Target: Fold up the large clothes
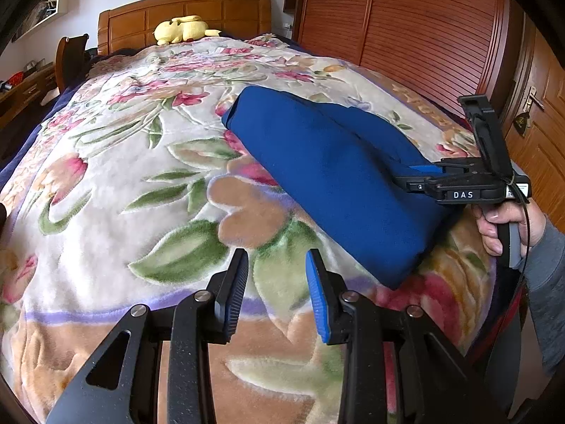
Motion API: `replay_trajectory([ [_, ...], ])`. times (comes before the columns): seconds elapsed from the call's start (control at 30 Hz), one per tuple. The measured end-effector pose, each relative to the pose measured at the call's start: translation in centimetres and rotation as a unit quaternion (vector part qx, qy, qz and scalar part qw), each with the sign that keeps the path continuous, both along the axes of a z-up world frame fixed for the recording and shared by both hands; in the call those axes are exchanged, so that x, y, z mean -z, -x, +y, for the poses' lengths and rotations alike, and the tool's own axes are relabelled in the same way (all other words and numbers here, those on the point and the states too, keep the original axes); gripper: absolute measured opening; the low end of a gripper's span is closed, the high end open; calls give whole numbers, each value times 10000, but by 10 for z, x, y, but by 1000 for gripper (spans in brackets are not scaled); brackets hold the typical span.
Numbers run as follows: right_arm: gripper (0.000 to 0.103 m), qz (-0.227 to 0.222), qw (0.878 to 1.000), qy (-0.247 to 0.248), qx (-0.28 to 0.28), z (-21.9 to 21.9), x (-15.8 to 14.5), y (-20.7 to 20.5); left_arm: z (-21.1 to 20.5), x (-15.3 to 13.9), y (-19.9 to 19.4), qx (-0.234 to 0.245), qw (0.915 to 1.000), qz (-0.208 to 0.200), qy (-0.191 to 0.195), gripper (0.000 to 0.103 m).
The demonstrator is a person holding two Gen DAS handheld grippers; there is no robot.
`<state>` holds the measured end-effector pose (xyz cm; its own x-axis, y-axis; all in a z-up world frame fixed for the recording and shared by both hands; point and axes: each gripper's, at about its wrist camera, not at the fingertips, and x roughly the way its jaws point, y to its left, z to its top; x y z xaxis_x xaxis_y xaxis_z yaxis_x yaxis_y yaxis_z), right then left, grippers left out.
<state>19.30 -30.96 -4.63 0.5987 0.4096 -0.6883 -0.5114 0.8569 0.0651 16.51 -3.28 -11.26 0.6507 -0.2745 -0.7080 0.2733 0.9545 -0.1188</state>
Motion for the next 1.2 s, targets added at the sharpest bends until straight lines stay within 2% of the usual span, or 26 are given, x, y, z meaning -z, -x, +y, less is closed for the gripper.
replay_trajectory([
  [0.03,42,4,10000,4,-75,1,-1,1,0,0,0,1,10000,0,4,35],
  [0.07,27,-58,9999,42,-137,2,-2,4,0,0,0,3,10000,-1,2,35],
  [0.1,16,-100,9997,51,-199,2,-5,6,0,0,0,2,10000,-4,-2,35],
  [0.23,11,-293,9989,118,-340,0,-17,20,-2,-2,-4,29,10000,-14,-10,35],
  [0.37,11,-743,9968,-203,-211,-20,-50,38,-9,-9,-10,103,9999,-90,-26,35],
  [0.5,10,-1298,9914,-163,33,-38,-80,62,-17,-16,-14,198,9996,-169,-63,35],
  [0.57,10,-1310,9911,-99,213,-52,-82,64,-21,-20,-15,250,9994,-214,-66,35],
  [0.67,11,-1002,9932,122,574,-65,-57,55,-27,-22,-18,323,9991,-253,-58,35],
  [0.73,11,-562,9964,322,539,-63,-30,47,-30,-22,-21,372,9990,-240,-32,35],
  [0.8,12,-378,9969,373,583,-59,-13,44,-34,-23,-26,441,9987,-232,-49,35],
  [0.9,13,-384,9970,255,616,-56,-15,47,-42,-27,-37,540,9982,-236,-80,35],
  [1.0,29,-439,9964,154,708,-64,-27,50,-48,-34,-58,592,9979,-255,-18,37],
  [1.07,46,-612,9947,230,788,-65,-34,53,-53,-37,-76,565,9980,-276,-38,39],
  [1.2,48,-773,9935,188,816,-71,-38,66,-59,-33,-116,492,9987,-151,-8,42],
])
